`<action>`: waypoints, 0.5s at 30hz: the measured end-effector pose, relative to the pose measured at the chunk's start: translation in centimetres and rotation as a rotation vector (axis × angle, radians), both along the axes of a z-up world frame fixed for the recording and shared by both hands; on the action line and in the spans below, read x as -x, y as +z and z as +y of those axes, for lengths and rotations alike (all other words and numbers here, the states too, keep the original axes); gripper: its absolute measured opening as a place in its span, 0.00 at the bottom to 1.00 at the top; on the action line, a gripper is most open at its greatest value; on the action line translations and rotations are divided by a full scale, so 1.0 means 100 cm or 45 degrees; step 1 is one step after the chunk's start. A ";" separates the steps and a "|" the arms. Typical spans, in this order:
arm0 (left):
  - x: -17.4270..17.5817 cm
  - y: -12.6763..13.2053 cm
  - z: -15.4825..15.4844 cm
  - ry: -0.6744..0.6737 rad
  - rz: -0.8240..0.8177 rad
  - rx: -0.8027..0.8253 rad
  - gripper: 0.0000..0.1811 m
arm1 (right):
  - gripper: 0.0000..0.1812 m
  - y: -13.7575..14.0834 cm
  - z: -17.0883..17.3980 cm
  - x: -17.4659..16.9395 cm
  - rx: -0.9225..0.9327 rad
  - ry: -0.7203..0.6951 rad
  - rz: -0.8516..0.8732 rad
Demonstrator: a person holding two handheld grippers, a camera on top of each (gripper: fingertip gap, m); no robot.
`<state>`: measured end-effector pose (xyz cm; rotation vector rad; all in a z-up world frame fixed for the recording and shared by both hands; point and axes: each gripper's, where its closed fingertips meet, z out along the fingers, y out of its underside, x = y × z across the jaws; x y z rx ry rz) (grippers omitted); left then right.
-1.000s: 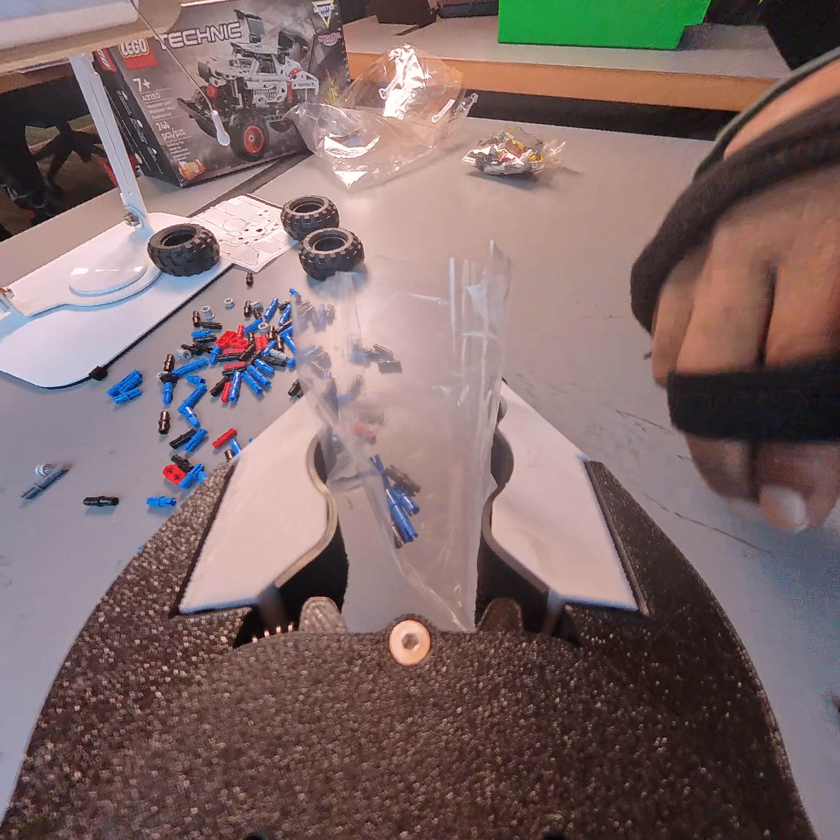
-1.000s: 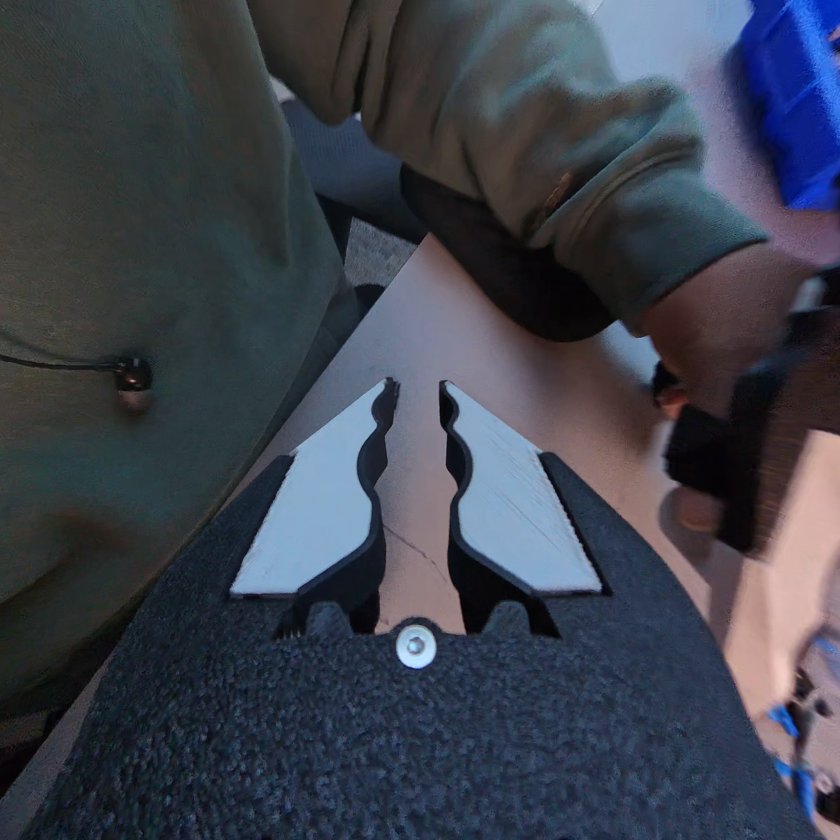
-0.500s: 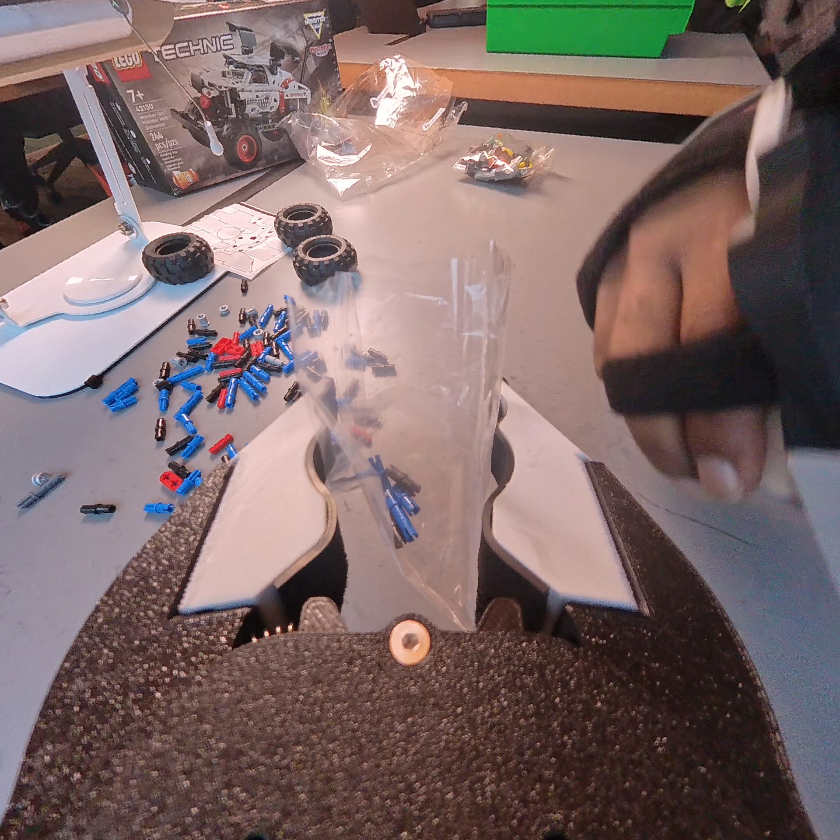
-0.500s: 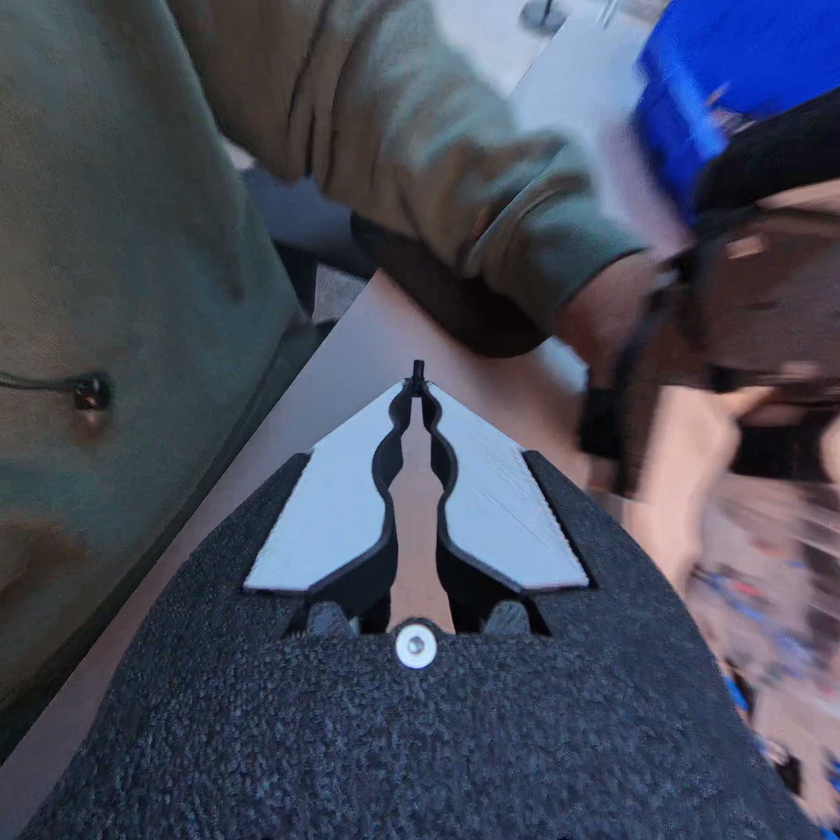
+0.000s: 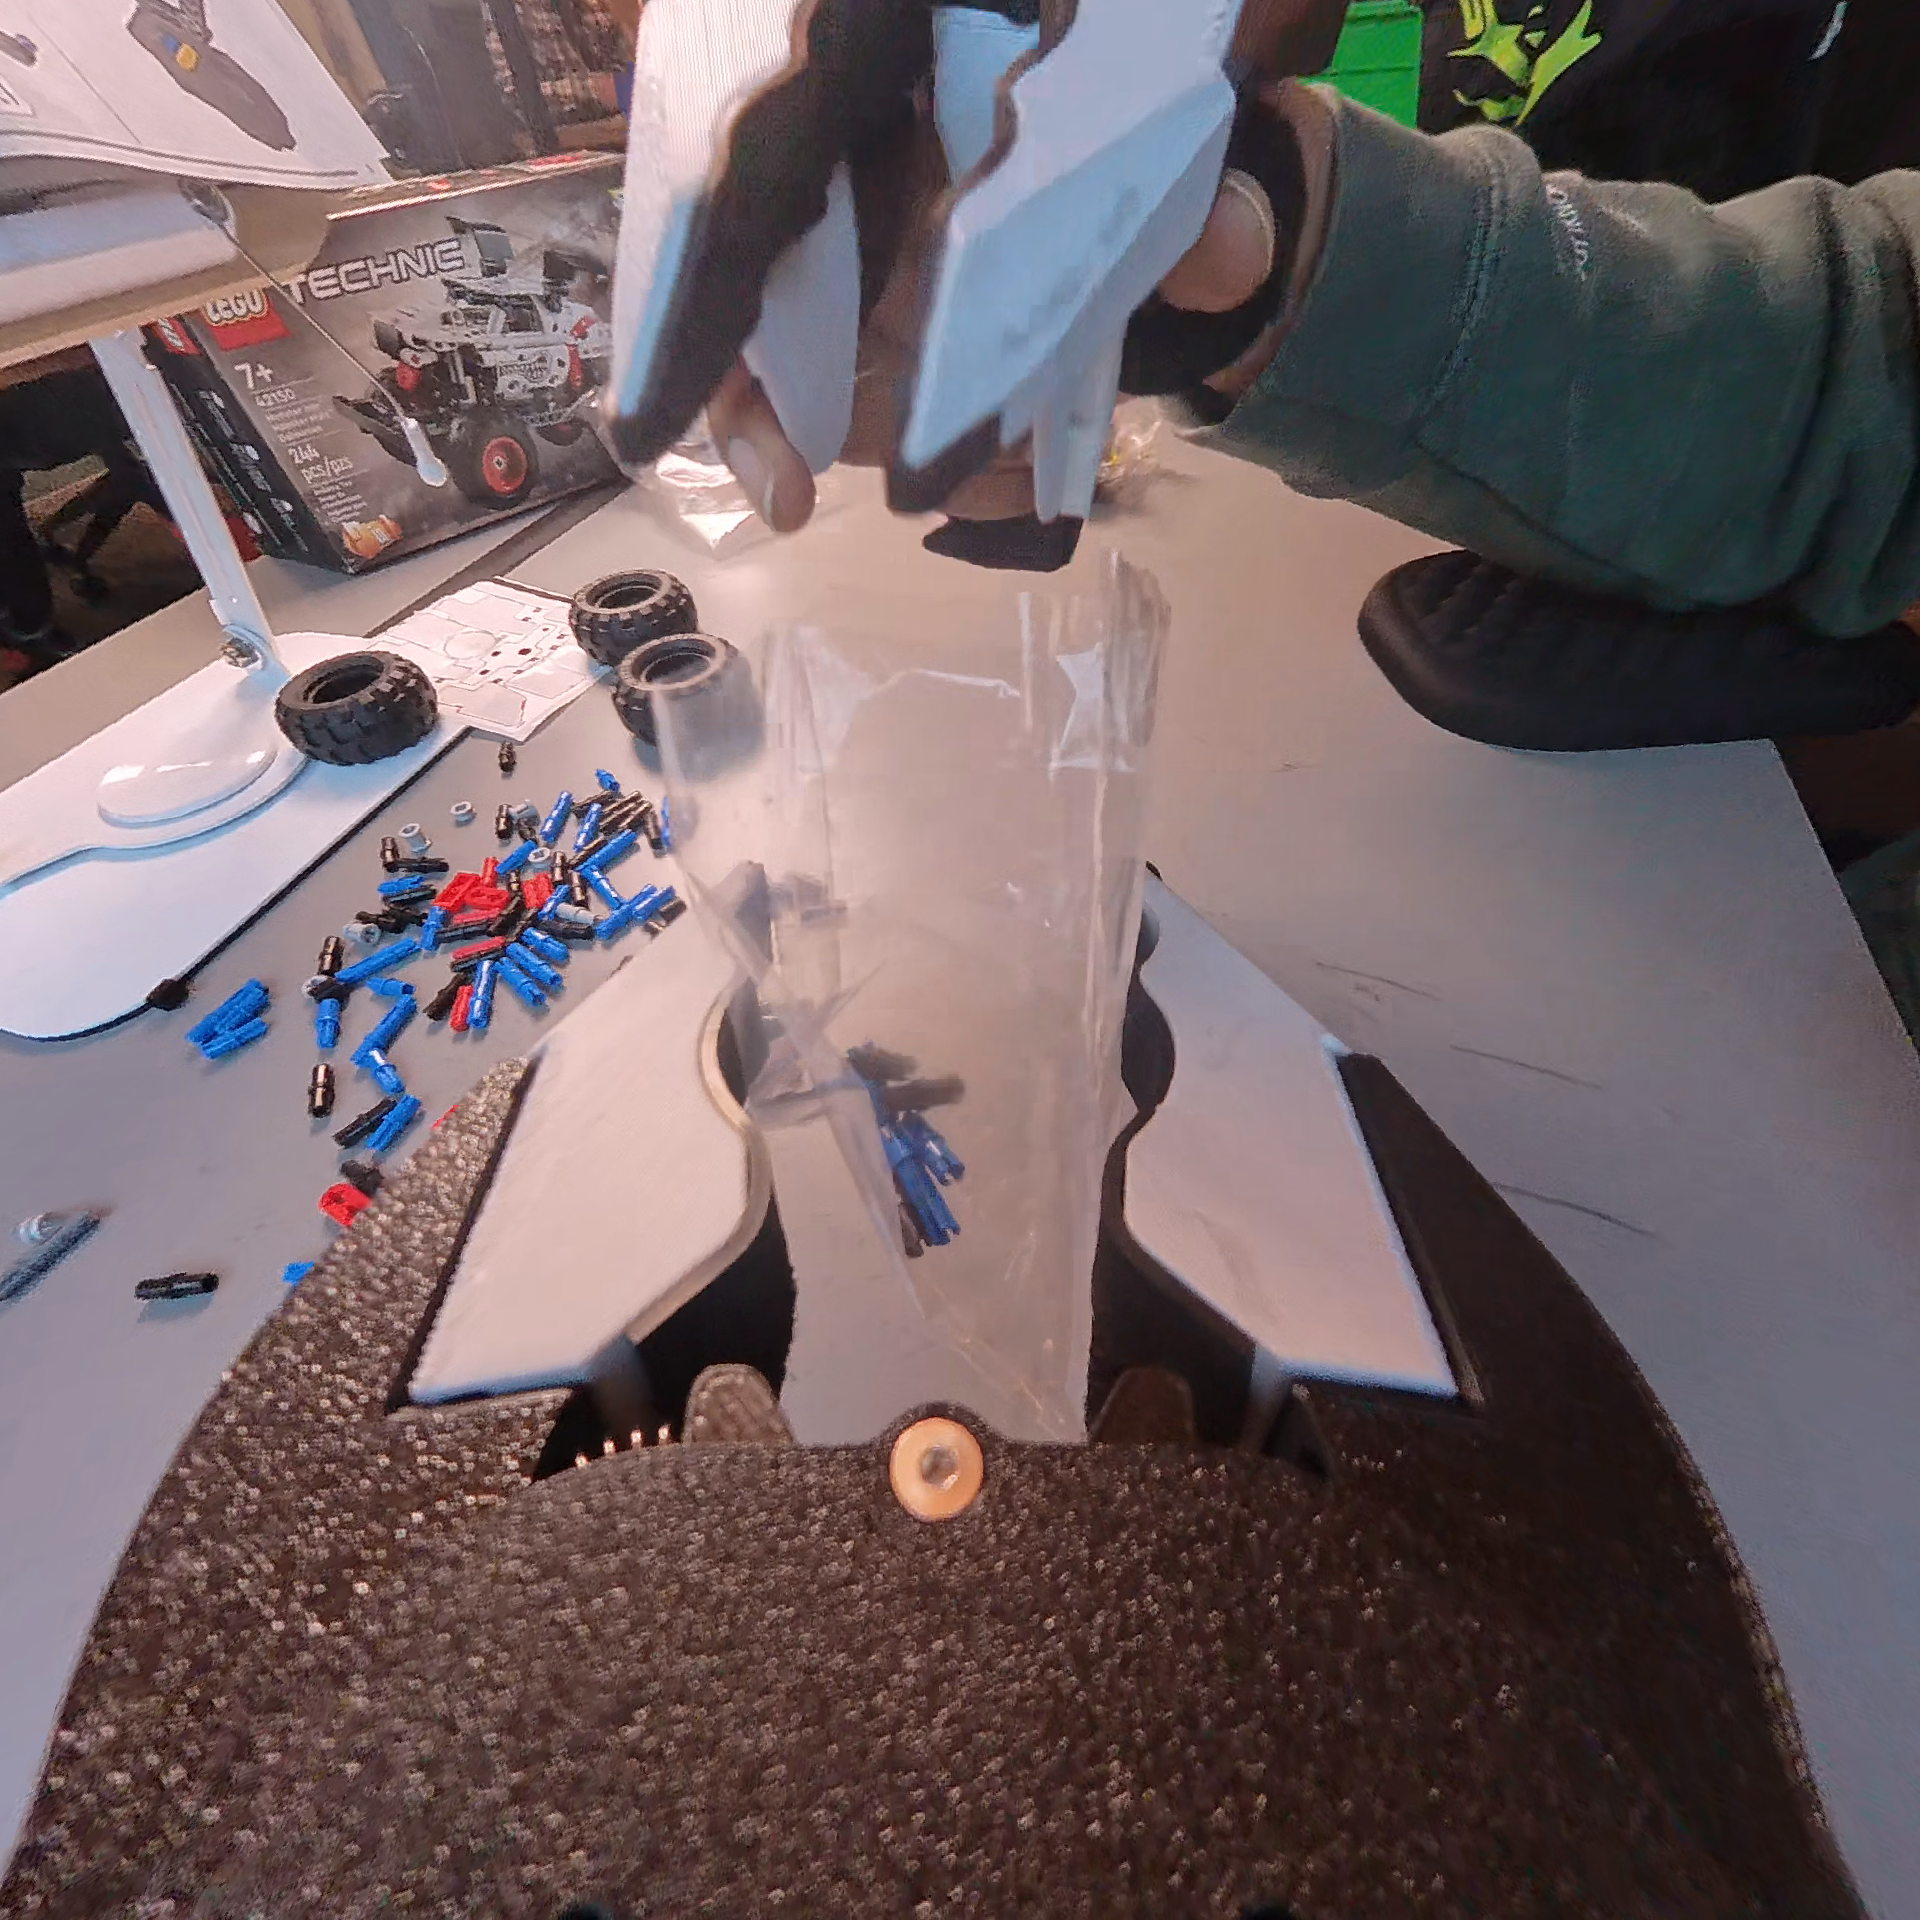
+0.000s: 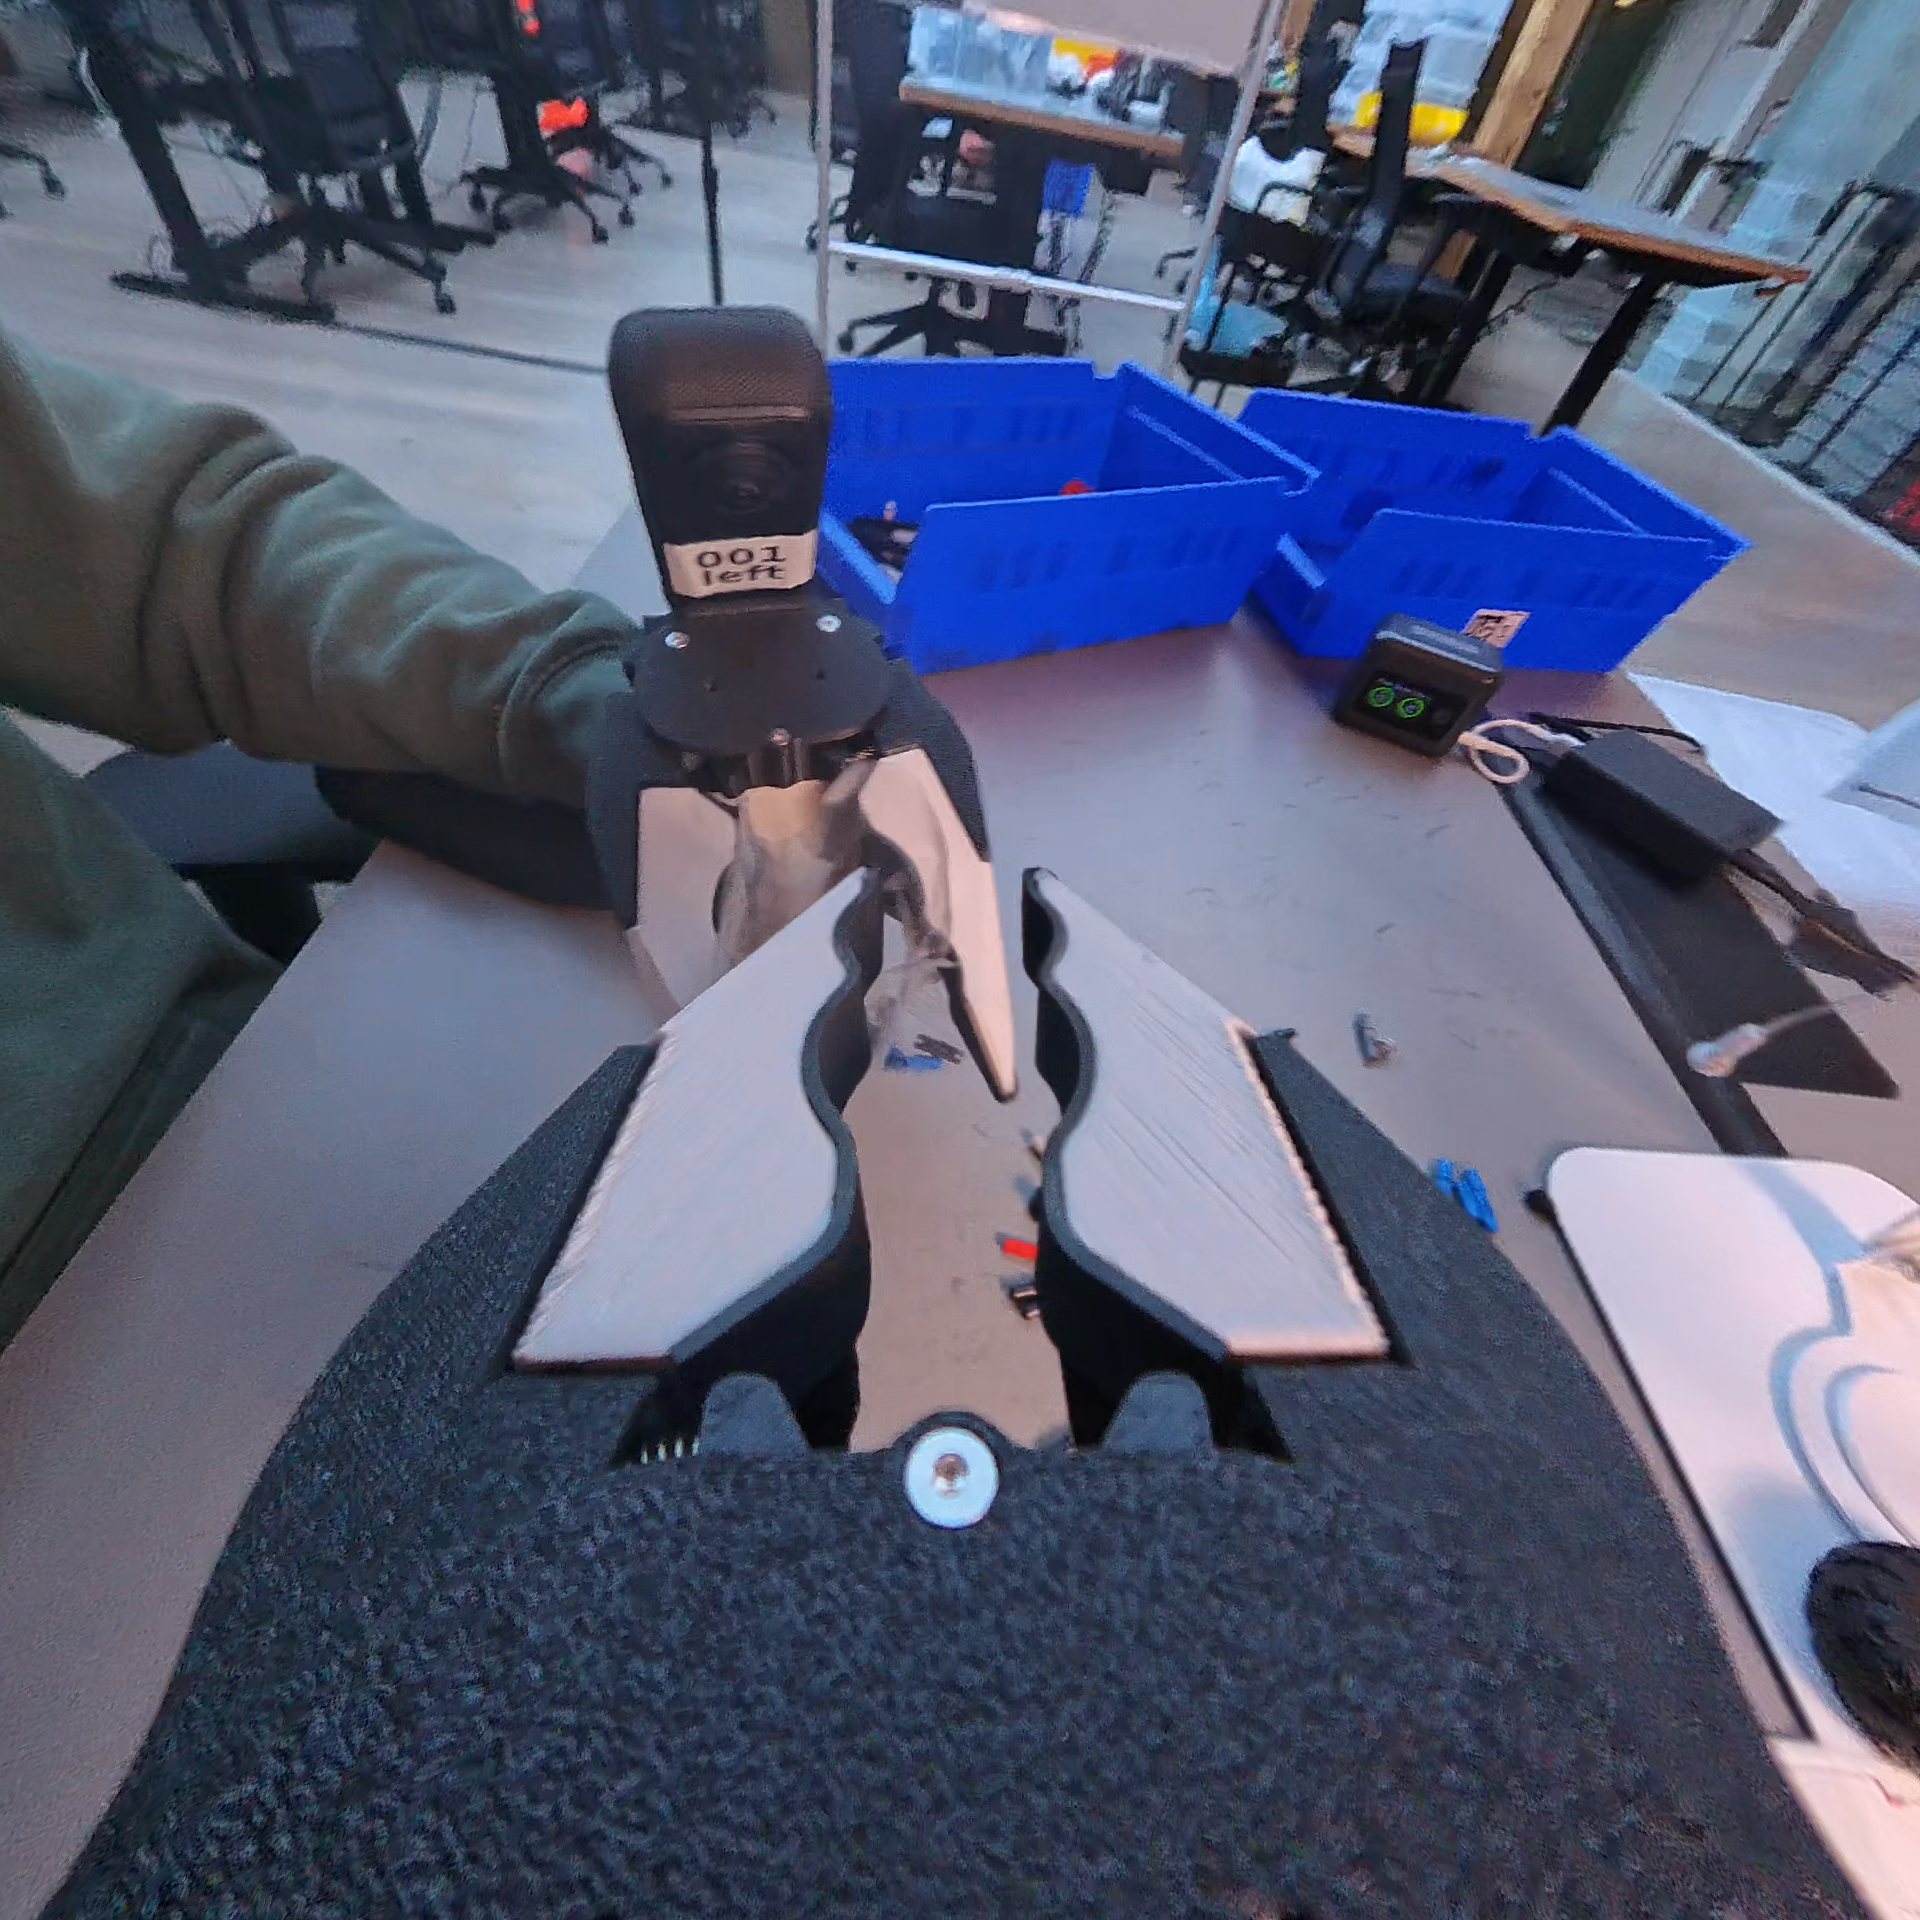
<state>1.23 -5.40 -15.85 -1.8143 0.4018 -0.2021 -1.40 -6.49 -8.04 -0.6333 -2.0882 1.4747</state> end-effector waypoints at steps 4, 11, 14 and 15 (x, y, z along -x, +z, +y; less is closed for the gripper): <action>0.018 0.011 -0.001 0.079 -0.028 -0.041 0.36 | 0.12 -0.047 0.054 0.018 -0.142 -0.213 -0.163; 0.044 0.024 -0.007 0.194 -0.057 -0.090 0.36 | 0.20 -0.149 0.052 0.018 -0.439 -0.244 -0.520; 0.044 0.024 -0.007 0.195 -0.053 -0.089 0.36 | 0.15 -0.157 0.052 0.022 -0.467 -0.280 -0.565; 0.044 0.024 -0.007 0.194 -0.048 -0.086 0.36 | 0.12 -0.158 0.055 0.023 -0.481 -0.309 -0.580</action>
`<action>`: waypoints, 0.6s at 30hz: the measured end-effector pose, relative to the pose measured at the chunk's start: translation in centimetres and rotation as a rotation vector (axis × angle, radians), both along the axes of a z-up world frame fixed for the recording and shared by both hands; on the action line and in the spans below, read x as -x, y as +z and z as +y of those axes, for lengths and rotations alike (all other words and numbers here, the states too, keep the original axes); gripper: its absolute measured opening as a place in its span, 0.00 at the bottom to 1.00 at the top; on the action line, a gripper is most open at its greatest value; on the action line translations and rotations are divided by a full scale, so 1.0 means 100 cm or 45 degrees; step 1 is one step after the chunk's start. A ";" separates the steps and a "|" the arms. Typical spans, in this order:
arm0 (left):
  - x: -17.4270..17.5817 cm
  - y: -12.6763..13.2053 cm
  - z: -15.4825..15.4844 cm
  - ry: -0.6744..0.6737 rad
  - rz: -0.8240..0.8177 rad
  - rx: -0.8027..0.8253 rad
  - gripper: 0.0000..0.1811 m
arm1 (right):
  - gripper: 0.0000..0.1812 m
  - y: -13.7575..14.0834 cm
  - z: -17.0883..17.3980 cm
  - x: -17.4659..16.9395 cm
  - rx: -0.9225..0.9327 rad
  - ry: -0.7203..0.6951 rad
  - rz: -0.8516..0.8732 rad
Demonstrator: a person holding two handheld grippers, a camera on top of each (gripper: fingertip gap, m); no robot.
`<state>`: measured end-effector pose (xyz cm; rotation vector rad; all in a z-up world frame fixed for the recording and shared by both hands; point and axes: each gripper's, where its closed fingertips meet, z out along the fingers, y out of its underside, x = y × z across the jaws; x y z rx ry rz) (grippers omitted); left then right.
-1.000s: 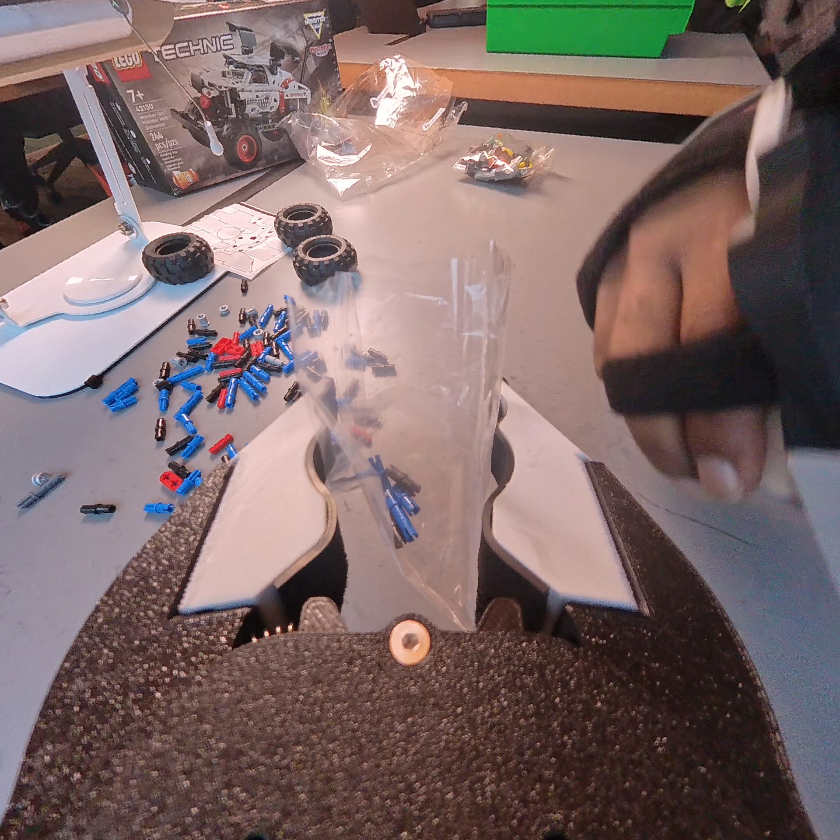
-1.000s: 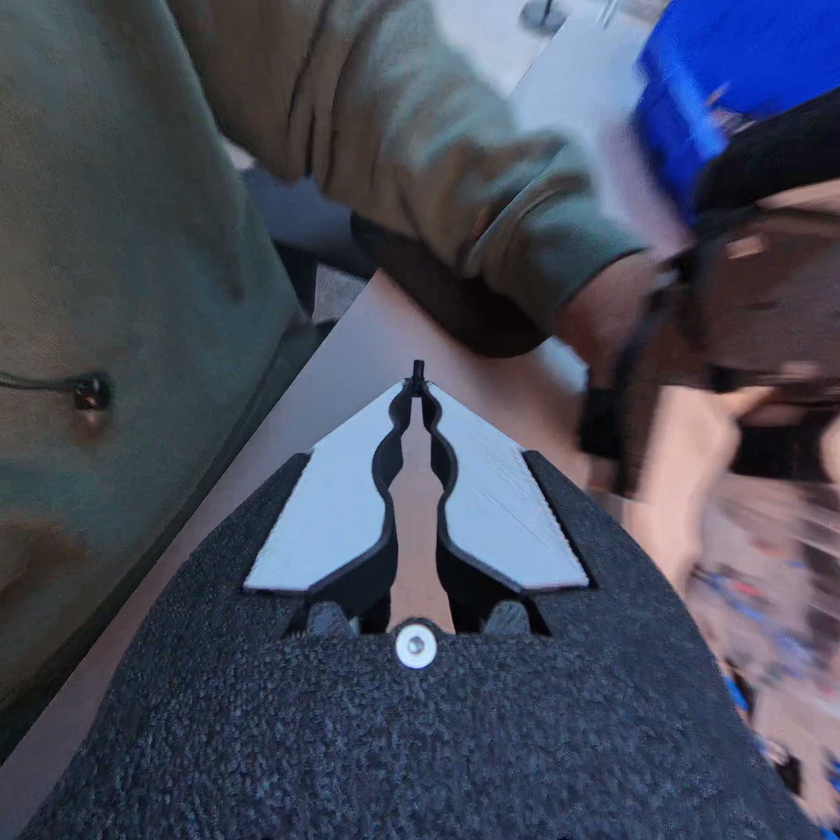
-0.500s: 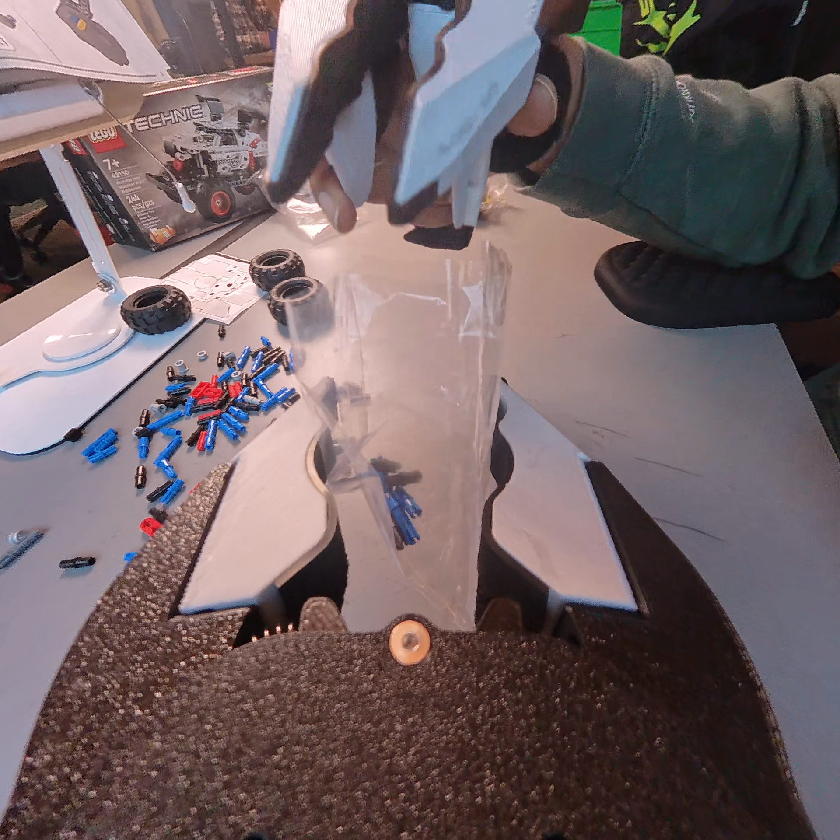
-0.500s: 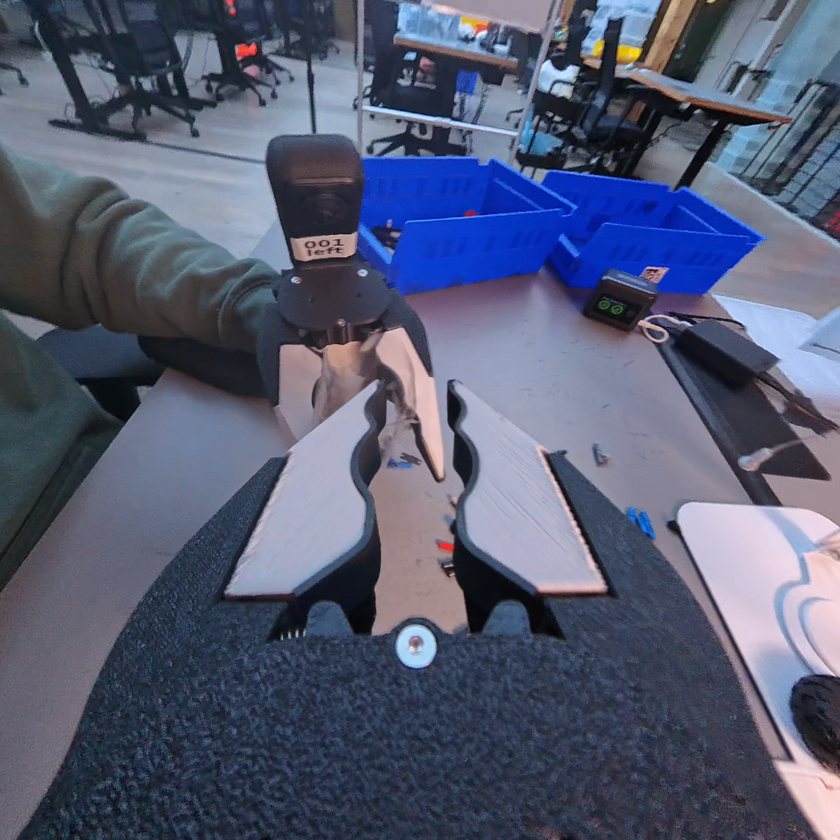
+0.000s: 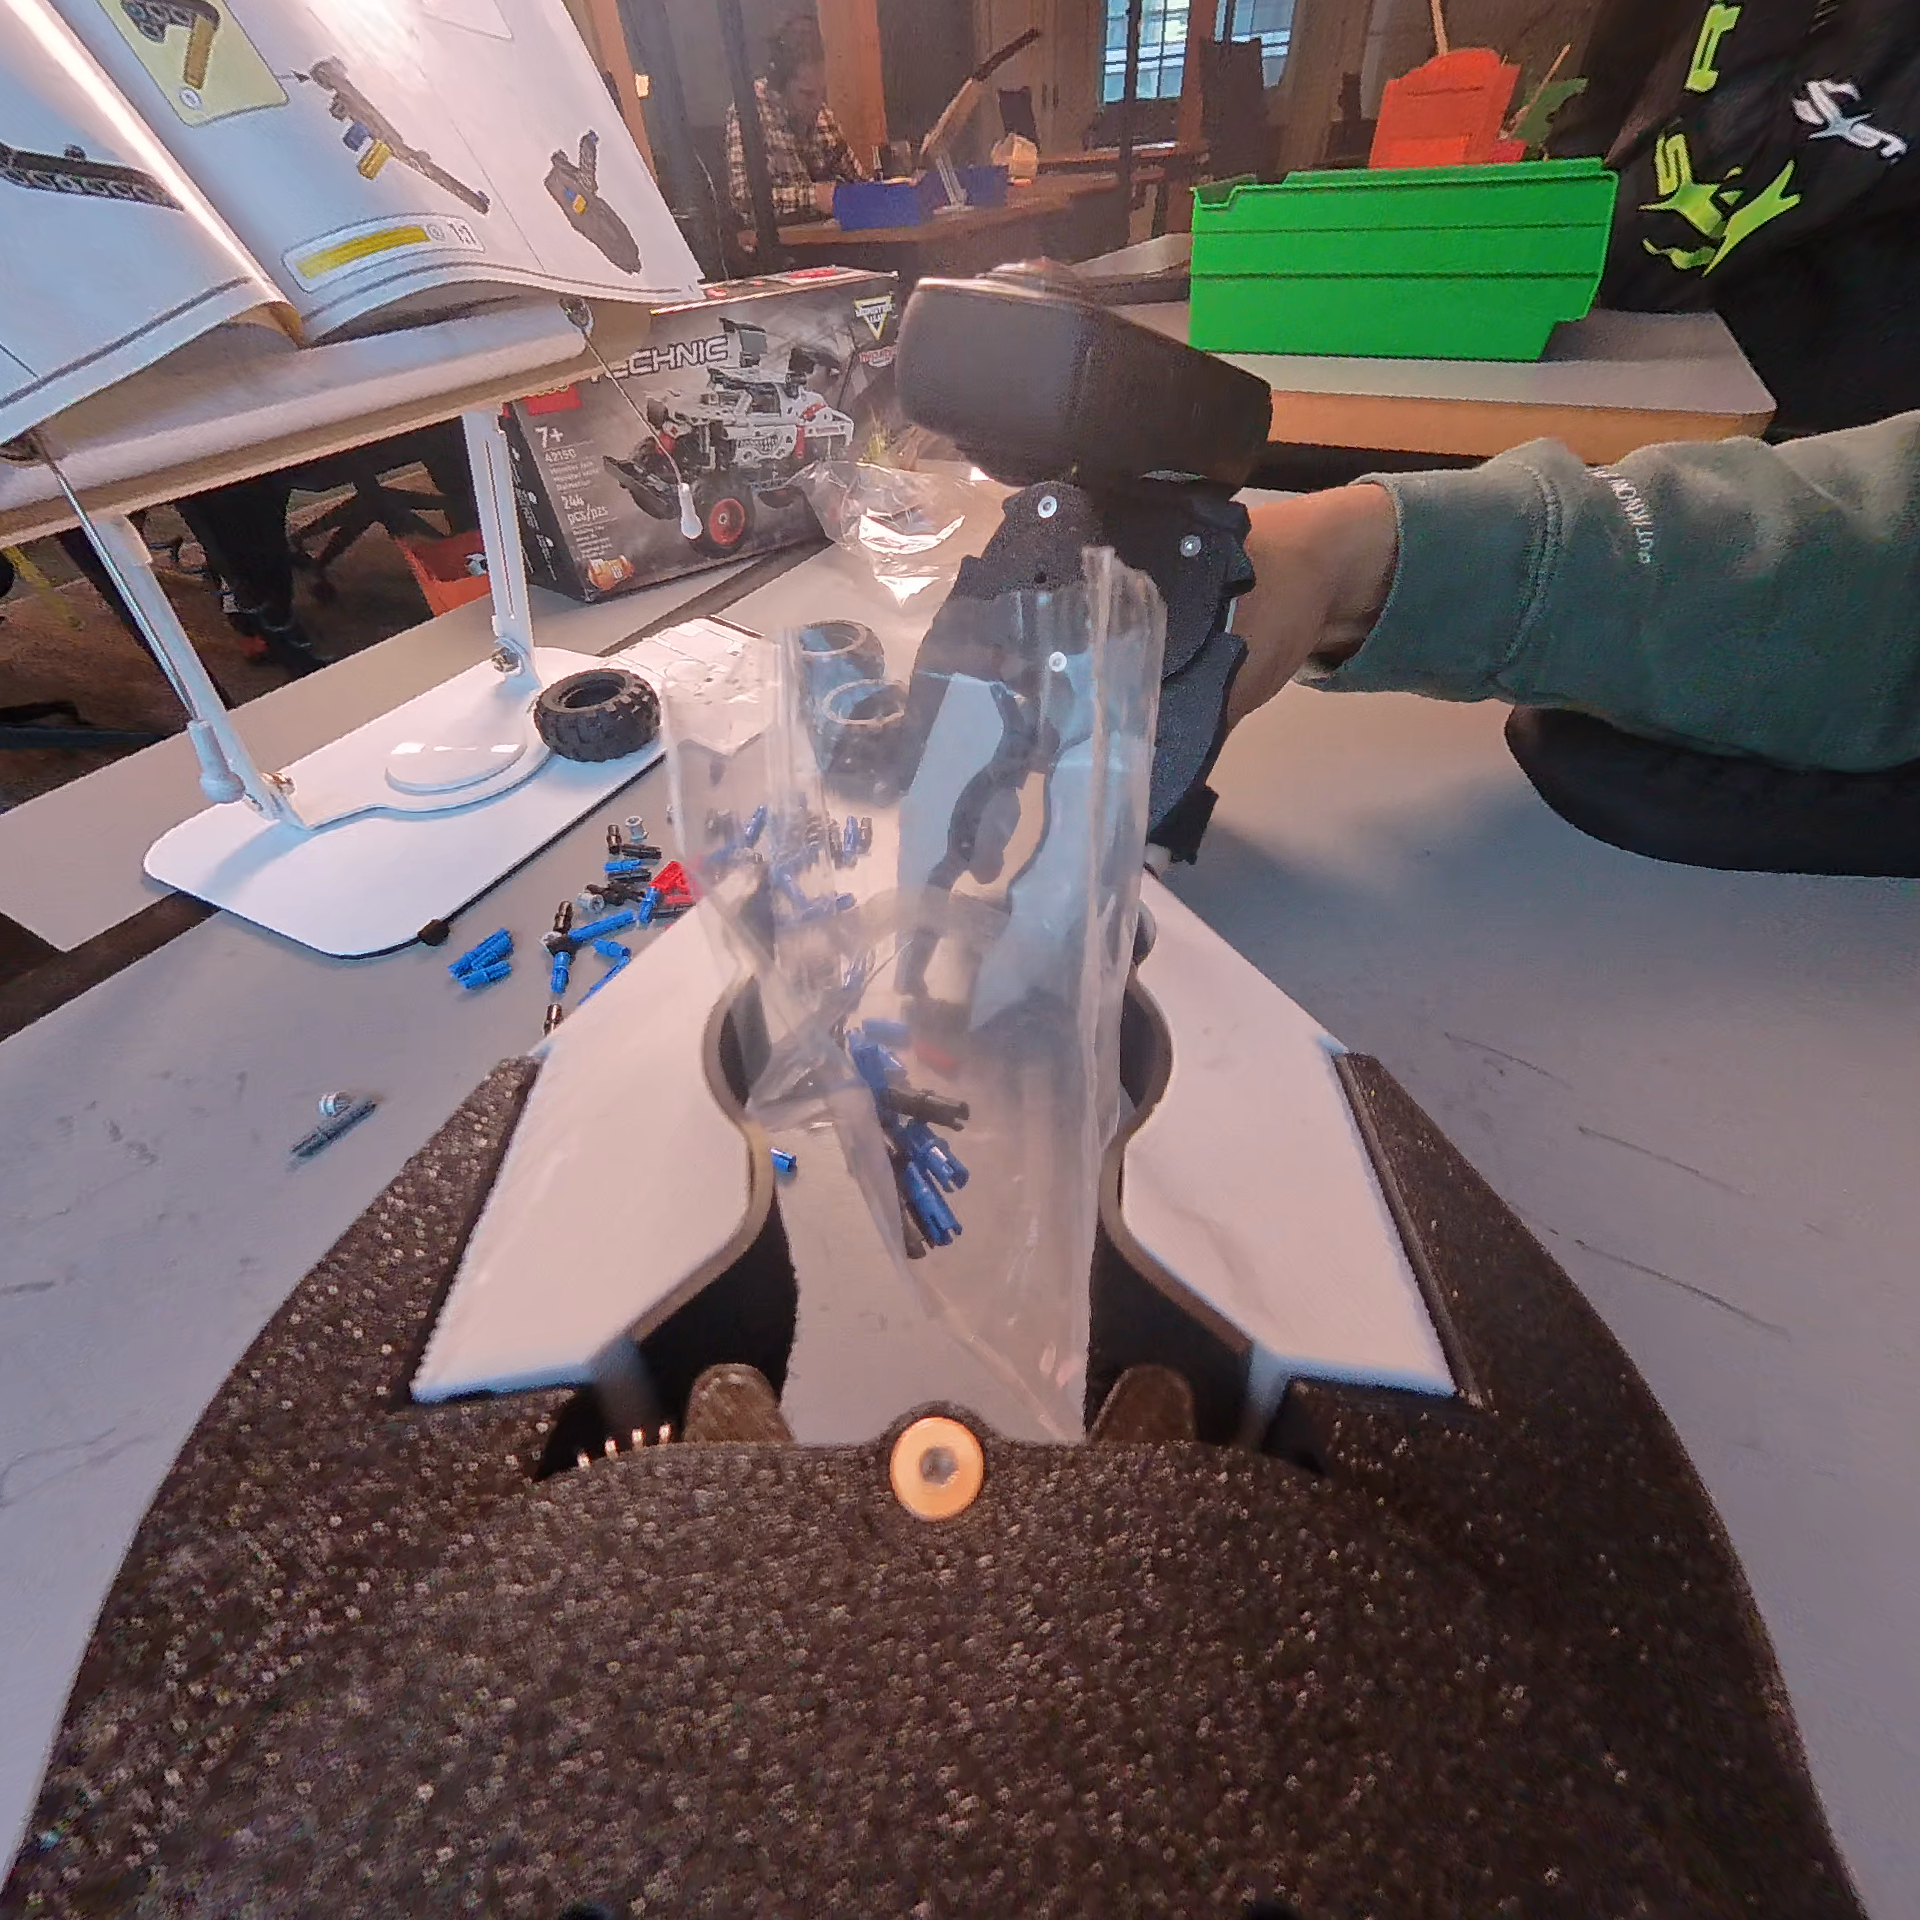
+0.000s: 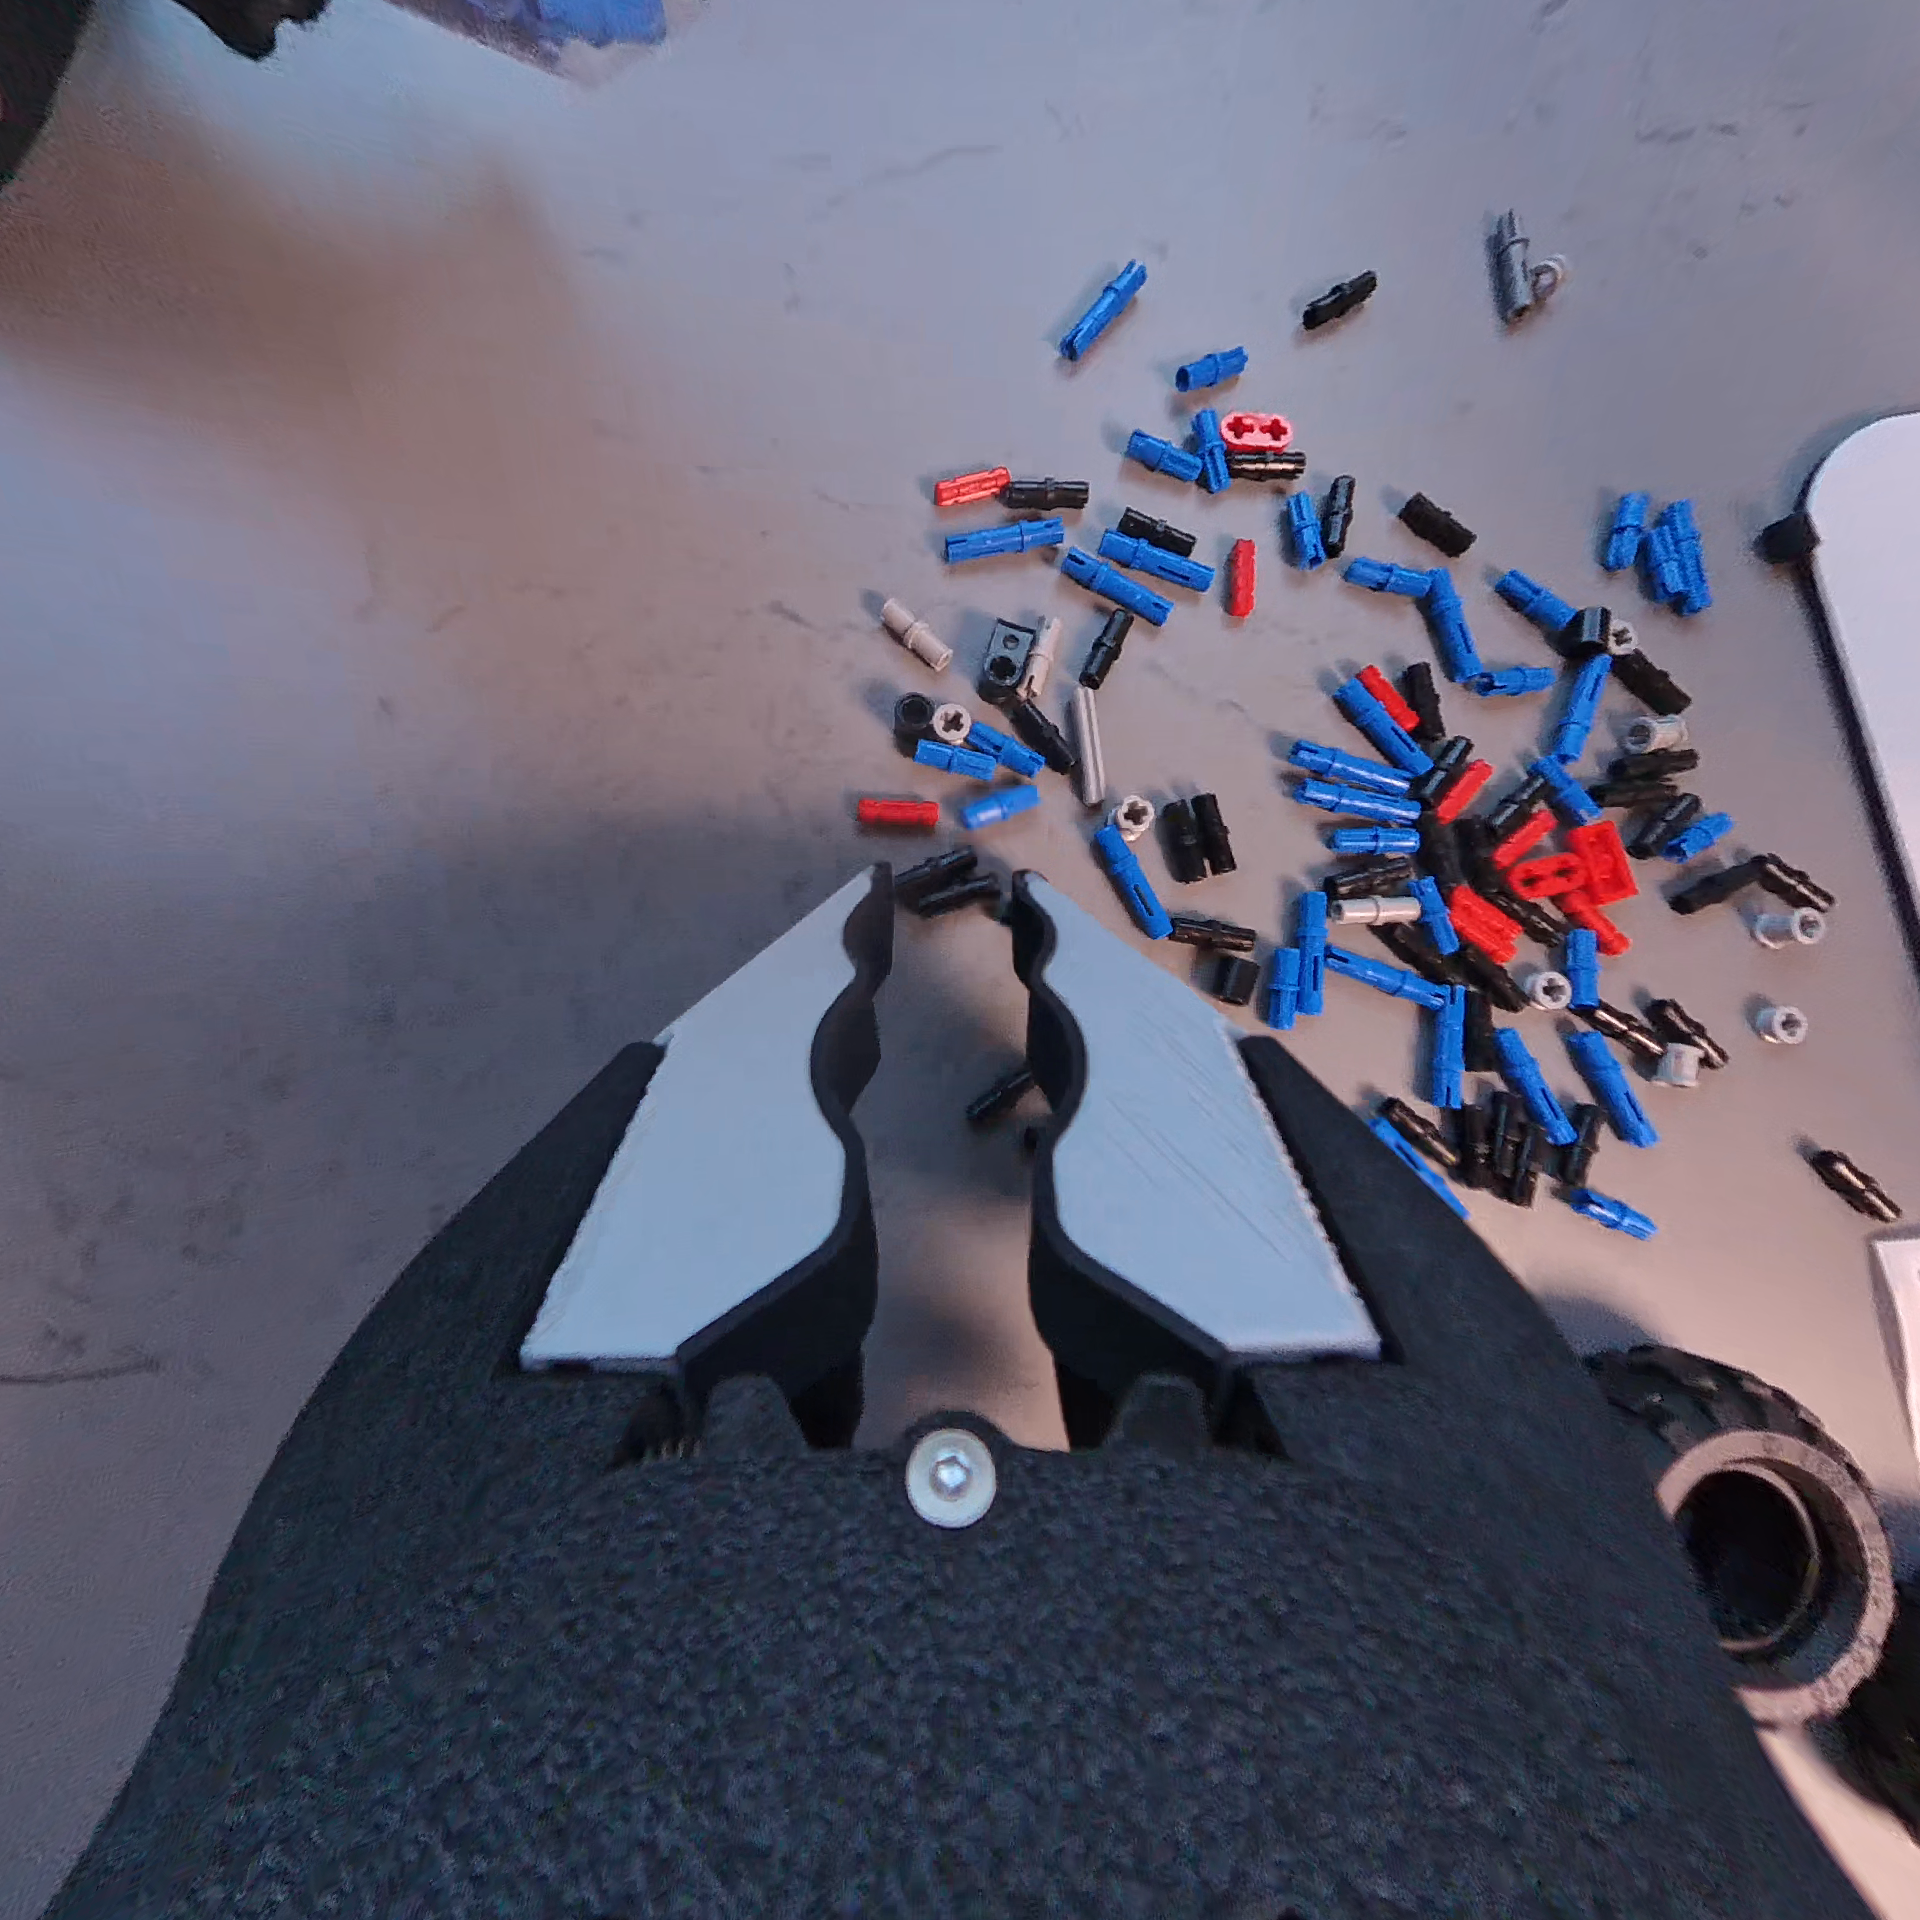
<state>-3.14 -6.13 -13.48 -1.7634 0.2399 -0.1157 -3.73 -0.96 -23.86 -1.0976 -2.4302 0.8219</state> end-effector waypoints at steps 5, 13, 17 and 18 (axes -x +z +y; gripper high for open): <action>-0.002 -0.002 0.000 -0.008 0.010 0.013 0.36 | 0.07 -0.002 -0.002 -0.002 0.026 -0.030 -0.026; -0.003 -0.009 0.001 -0.009 0.004 0.049 0.36 | 0.04 -0.001 0.000 -0.001 0.057 -0.017 -0.027; -0.004 -0.014 0.002 -0.021 0.001 0.078 0.36 | 0.04 0.043 -0.012 0.000 0.244 0.030 0.112; -0.005 -0.015 0.002 -0.027 -0.001 0.088 0.37 | 0.04 0.069 -0.019 0.001 0.328 0.061 0.213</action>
